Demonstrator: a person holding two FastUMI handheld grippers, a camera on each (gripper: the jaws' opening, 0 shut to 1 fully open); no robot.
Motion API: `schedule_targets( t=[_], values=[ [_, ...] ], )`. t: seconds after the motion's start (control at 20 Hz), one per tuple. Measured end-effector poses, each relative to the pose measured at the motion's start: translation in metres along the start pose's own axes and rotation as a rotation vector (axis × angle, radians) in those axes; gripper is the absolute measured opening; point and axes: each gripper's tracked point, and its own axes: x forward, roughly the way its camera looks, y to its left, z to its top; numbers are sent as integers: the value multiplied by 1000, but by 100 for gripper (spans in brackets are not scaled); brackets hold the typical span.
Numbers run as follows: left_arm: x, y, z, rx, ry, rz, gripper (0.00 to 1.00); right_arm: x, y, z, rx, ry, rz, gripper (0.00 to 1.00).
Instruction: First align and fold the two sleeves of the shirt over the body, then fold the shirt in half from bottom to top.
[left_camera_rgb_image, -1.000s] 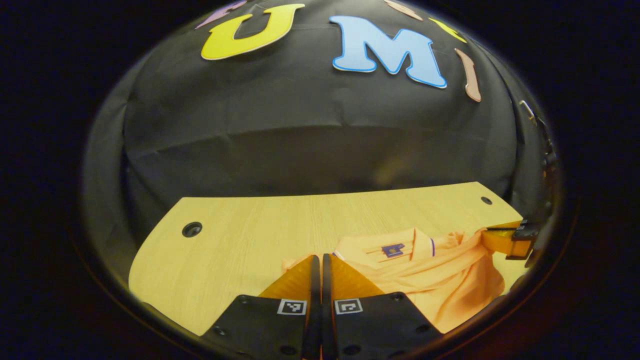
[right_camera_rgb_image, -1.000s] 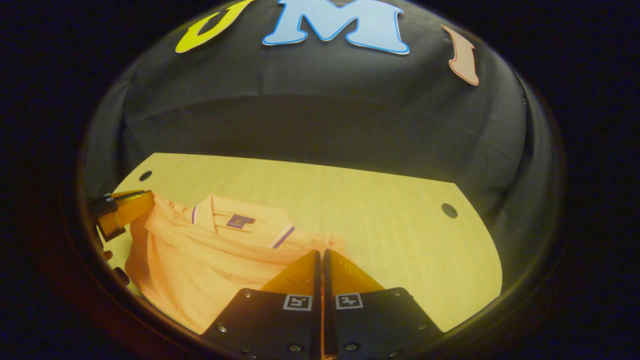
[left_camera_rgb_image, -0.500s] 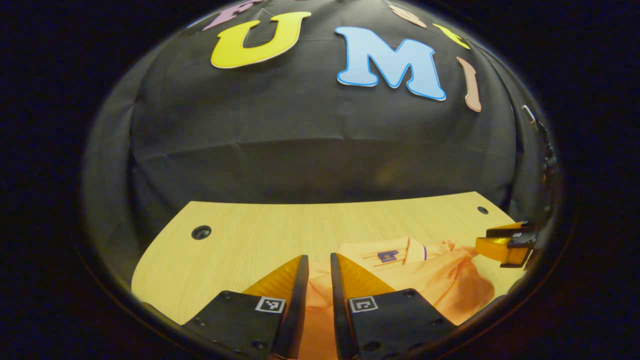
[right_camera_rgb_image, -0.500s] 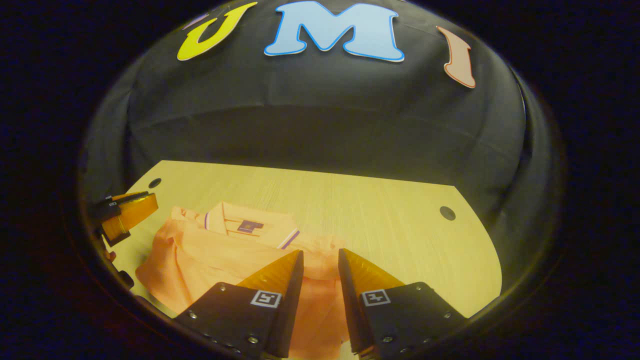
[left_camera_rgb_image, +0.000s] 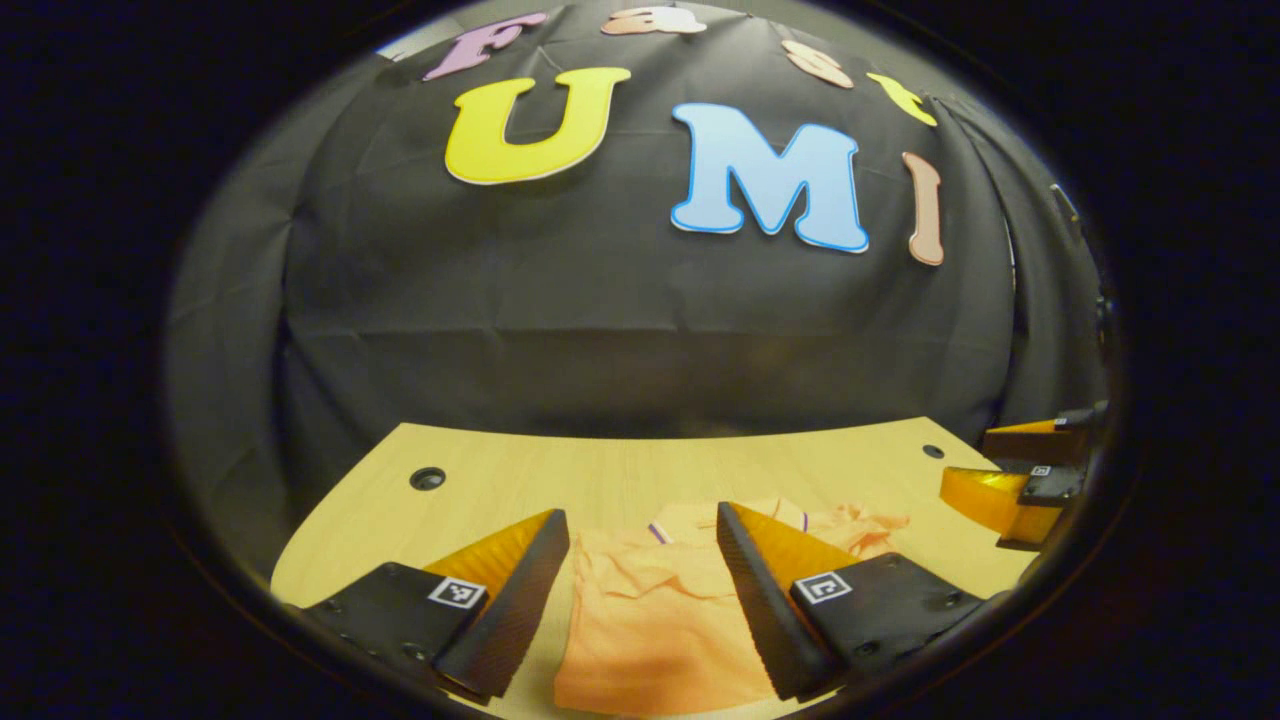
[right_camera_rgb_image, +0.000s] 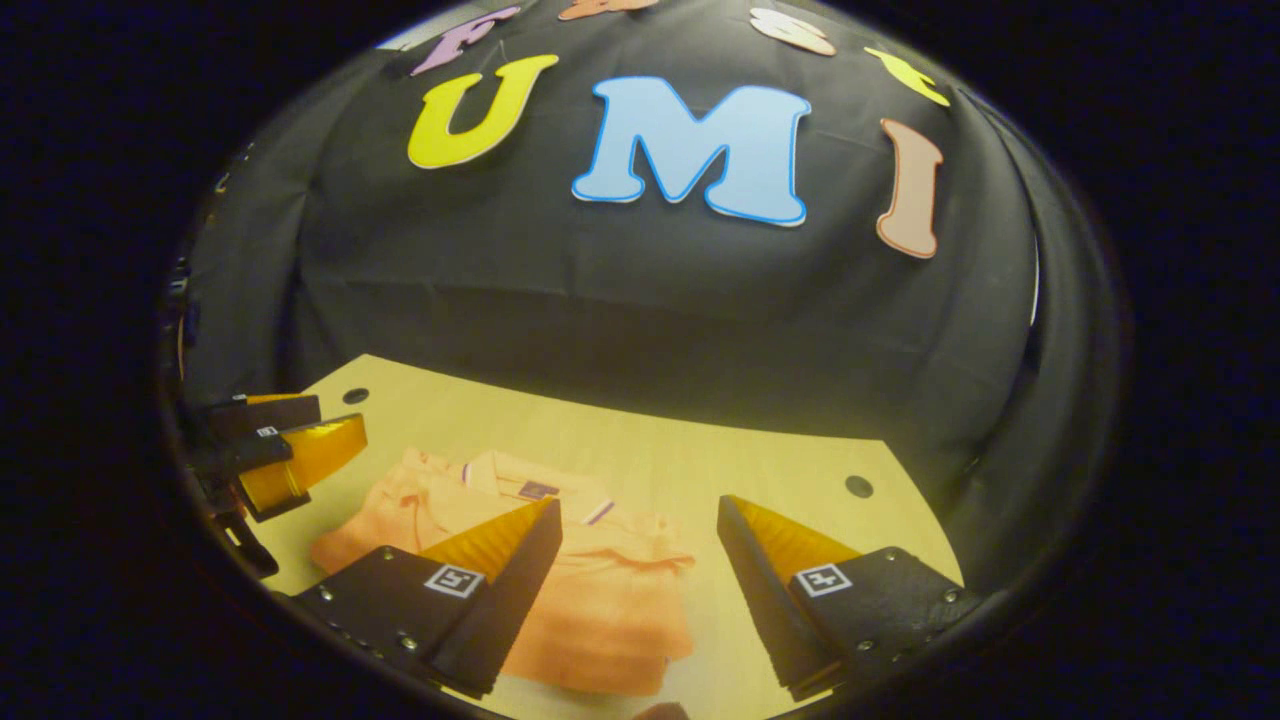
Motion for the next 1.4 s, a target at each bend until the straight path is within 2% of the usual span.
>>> schedule_targets(
  t=[0.05,0.15,0.55,0.95,1.4],
  values=[
    [-8,-2,5,5,-15,3,98,-10,1,4,-7,-16,5,97],
    [-27,-8,12,9,-38,5,94,-29,0,10,-19,-50,8,97],
    [-102,-24,34,21,-131,32,95,-108,-2,16,-59,-160,25,97],
    [-175,-35,51,43,-201,68,94,-173,-2,14,-34,-240,45,97],
    [-201,-40,70,47,-235,62,94,-208,-17,26,-4,-304,8,97]
  ],
)
